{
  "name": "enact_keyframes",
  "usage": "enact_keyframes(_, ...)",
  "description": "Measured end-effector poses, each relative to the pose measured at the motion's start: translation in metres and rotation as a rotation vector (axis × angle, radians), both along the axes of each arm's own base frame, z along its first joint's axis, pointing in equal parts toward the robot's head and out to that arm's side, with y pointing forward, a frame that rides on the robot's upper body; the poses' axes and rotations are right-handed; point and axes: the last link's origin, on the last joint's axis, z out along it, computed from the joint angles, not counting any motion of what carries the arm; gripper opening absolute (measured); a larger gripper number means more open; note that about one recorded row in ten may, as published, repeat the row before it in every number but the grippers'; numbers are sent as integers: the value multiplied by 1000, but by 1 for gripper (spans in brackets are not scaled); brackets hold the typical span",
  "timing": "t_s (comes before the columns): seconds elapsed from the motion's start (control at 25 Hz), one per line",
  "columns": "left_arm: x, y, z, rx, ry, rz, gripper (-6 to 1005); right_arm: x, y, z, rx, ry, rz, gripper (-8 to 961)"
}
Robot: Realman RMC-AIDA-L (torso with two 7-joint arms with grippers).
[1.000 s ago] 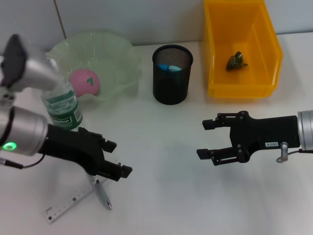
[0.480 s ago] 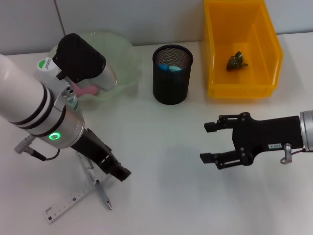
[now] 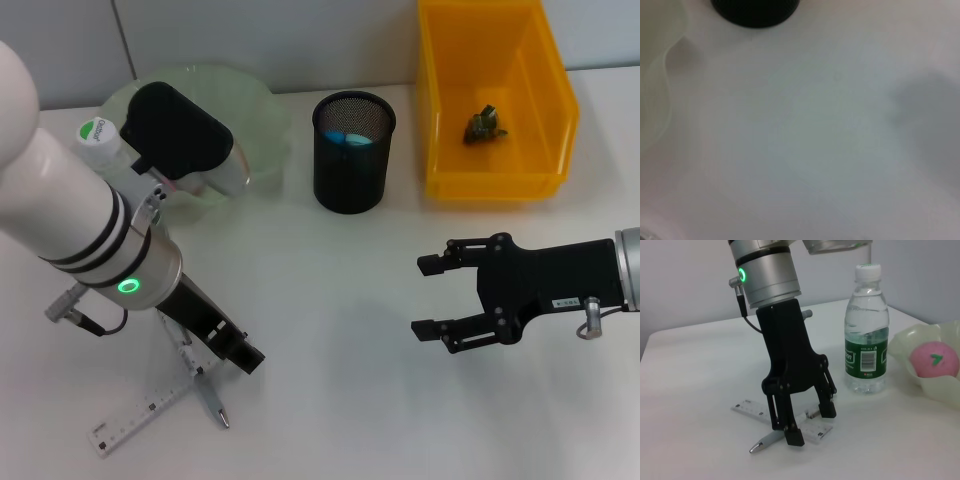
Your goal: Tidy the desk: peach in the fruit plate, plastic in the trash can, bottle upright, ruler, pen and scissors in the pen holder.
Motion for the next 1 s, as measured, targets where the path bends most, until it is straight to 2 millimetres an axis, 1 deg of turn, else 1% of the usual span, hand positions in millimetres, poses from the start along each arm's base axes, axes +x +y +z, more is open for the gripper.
enact_keyframes(0.48,-2,0,-4,14,13,-10,786,4,0,2,9,-7,-2,803)
enact_keyframes(1.0,-3,-2,-7,4,33,-17,772,3,0,2,15,-2,-3,803)
